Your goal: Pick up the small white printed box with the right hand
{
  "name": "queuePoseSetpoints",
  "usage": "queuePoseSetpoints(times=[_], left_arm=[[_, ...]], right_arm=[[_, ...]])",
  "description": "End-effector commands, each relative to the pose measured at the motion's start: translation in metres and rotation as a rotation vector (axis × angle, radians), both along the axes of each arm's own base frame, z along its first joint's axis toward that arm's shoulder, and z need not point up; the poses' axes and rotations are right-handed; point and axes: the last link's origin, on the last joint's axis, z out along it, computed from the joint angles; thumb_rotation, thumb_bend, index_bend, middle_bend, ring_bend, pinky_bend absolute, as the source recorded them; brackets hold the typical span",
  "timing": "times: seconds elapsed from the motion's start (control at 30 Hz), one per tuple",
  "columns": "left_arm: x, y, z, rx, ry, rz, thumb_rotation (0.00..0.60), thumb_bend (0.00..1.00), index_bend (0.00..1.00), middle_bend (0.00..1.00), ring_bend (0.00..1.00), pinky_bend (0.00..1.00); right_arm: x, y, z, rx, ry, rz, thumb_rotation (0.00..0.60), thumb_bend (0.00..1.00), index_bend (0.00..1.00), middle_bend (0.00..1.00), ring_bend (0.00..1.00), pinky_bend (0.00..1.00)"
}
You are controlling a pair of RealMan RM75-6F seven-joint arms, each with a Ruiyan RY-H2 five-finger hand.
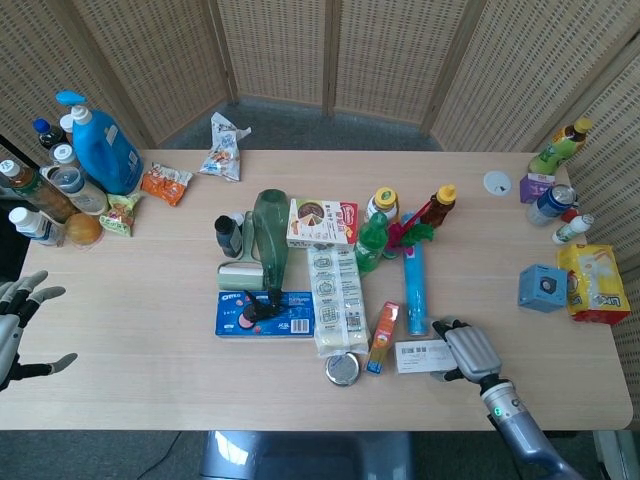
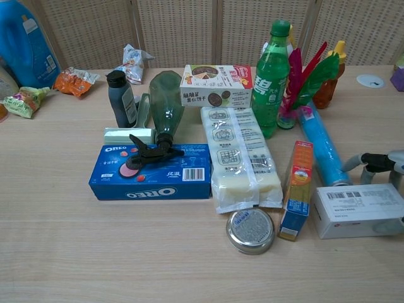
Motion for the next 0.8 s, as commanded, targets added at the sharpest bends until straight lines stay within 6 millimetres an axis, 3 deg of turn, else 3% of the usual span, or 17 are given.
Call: queuePoseSetpoints(times=[0.03, 0.23, 0.43, 0.8], left_arm=[[0.000, 0.000, 0.000, 0.000, 0.000, 0.000, 0.600, 0.00, 0.21, 0.00, 0.00, 0.00], [0.001, 0.000, 0.000, 0.000, -0.002, -0.002, 0.600, 0.00, 0.21, 0.00, 0.00, 0.00], [0.002, 0.000, 0.000, -0.003, -0.005, -0.007, 0.600, 0.00, 0.22, 0.00, 0.00, 0.00], [0.003, -0.001, 0.002, -0.002, -0.016, -0.016, 0.600, 0.00, 0.21, 0.00, 0.00, 0.00]], right_arm=[[-0.001, 0.000, 0.001, -0.008, -0.005, -0.001, 0.600, 0.00, 0.39, 0.50, 0.26, 0.47], [-0.003, 0.002, 0.012, -0.031, -0.011, 0.001, 0.600, 0.00, 0.40, 0.50, 0.26, 0.47], [0.002, 0.006, 0.039, -0.084, -0.007, 0.033, 0.600, 0.00, 0.40, 0.50, 0.26, 0.47], [0.039, 0.002, 0.103, -0.219, -0.041, 0.110, 0.600, 0.00, 0.40, 0.50, 0.26, 0.47]])
